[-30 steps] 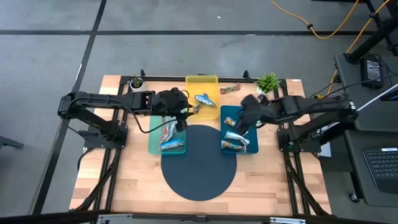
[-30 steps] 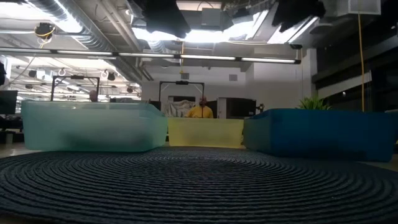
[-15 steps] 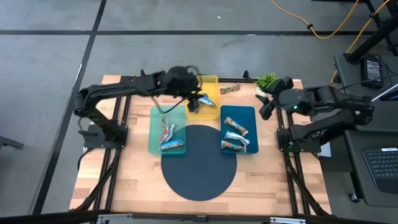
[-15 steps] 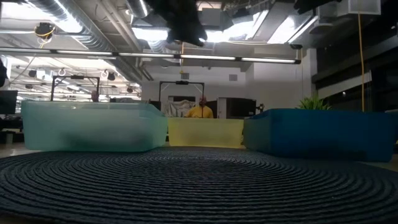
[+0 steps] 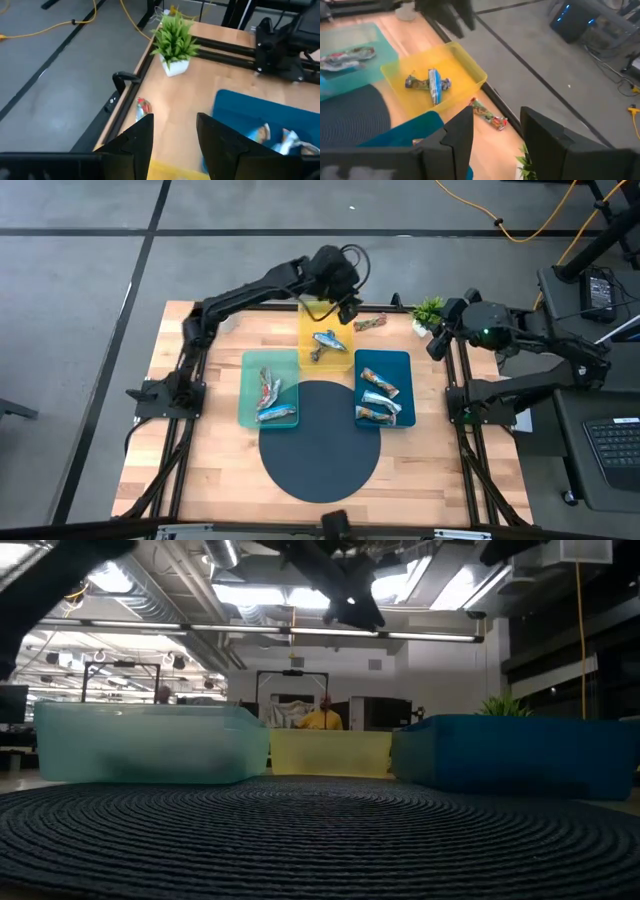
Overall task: Pick and place Granola Bars by type
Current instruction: Put the red granola bar into the light blue bin
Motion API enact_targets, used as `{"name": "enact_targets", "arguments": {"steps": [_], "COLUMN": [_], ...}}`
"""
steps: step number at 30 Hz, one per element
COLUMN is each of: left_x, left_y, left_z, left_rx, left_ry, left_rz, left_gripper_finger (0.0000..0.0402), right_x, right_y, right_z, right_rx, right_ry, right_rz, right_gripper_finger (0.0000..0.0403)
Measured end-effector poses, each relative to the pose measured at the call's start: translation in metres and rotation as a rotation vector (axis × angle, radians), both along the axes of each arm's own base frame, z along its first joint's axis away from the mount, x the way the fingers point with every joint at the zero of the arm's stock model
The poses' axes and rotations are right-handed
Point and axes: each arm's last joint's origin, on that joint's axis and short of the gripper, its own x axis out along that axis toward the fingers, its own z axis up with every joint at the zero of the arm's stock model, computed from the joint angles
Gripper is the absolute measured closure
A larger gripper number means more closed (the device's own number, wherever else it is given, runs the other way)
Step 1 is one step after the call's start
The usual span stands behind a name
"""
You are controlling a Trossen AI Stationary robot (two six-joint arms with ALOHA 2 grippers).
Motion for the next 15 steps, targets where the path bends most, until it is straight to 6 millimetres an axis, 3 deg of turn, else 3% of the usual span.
{"name": "enact_targets", "arguments": {"steps": [5,15], "left_x": [0.018,0.034], "left_y": [0.023,0.056], "left_z": [-0.009,-0.068], "left_rx": [-0.018,-0.087], "left_ry": [0.004,0.091], "left_rz": [-0.031,-0.048], "left_gripper_finger": [0.0255,0.0185], "right_x": [-0.002,-0.002], "right_y": [-0.008,-0.027], "right_z": [0.0,0.002], "right_rx": [-0.021,-0.027], "right_ry": [0.039,0.047], "right_rz": [-0.012,0.007], "right_gripper_finger": [0.0238,0.0238]}}
